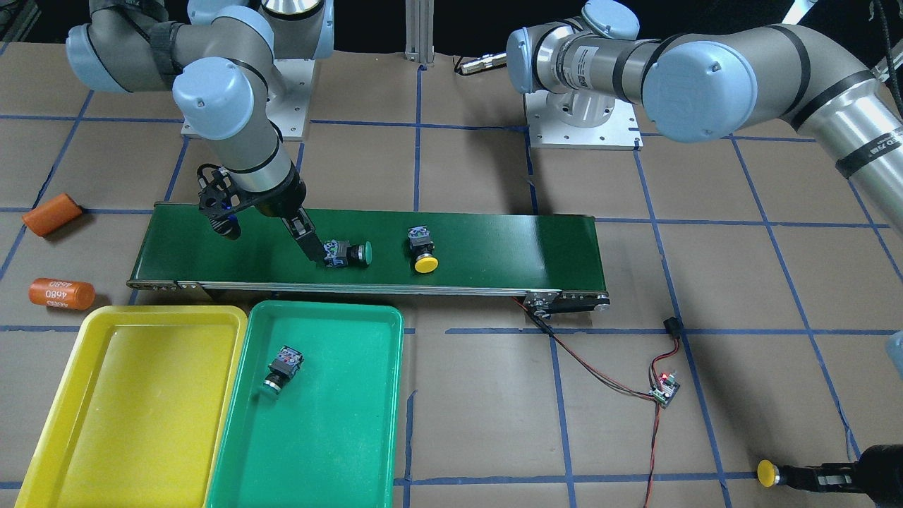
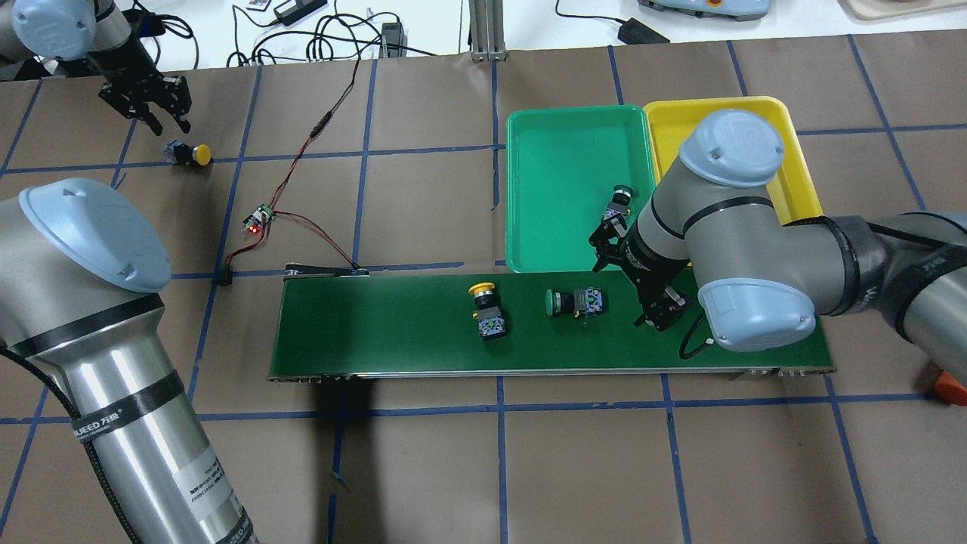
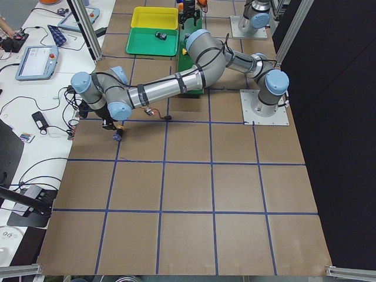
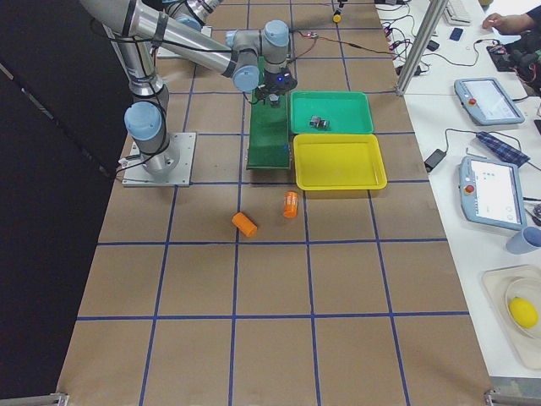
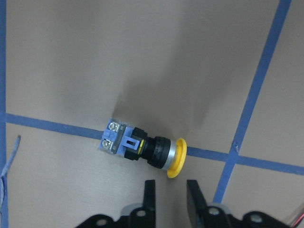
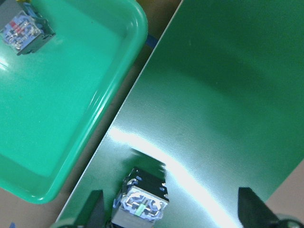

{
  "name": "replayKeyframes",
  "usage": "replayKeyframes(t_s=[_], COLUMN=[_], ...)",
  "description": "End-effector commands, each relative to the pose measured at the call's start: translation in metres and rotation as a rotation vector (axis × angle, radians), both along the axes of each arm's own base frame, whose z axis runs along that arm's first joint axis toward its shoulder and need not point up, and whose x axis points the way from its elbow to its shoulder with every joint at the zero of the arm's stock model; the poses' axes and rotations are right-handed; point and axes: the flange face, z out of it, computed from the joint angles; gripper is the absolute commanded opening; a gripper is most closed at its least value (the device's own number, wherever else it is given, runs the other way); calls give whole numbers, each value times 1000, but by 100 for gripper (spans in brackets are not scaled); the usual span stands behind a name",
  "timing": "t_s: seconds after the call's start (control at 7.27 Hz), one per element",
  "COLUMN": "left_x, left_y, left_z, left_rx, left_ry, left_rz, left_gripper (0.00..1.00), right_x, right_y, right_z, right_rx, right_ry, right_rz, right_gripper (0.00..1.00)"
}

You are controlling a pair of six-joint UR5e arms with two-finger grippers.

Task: Sort buttons by color to trays

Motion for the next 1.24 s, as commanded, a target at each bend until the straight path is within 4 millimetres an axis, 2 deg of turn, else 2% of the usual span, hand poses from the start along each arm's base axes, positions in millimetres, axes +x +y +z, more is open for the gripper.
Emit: replayKeyframes(t_s=[0.0, 0.14, 0.28, 0.41, 0.69, 0.83, 0.96, 1.1], left_x=[3, 12, 12, 7, 2, 2, 6, 9], left_y=[0, 2, 3, 0, -3, -4, -3, -4], left_z=[-18, -20, -28, -43, -47, -52, -60, -68], left_rx=[30, 67, 83, 90, 67, 64, 70, 72], left_ry=[14, -57, -55, -42, 8, 23, 25, 25], left_rz=[-121, -198, -201, -193, -170, -163, -160, -157], left_gripper=[100, 100, 100, 100, 100, 100, 100, 100], right_x=[3, 3, 3, 3, 3, 2, 3, 3], right_y=[-5, -5, -5, -5, -6, -12, -12, -12], right_z=[-12, -19, -21, -26, -36, -40, -39, -35], right_rx=[24, 38, 45, 55, 82, 85, 82, 72], right_ry=[3, 6, 3, 7, 10, 10, 7, 5], right_rz=[8, 5, 9, 13, 5, 7, 10, 12], right_gripper=[100, 100, 100, 100, 100, 57, 1, 0])
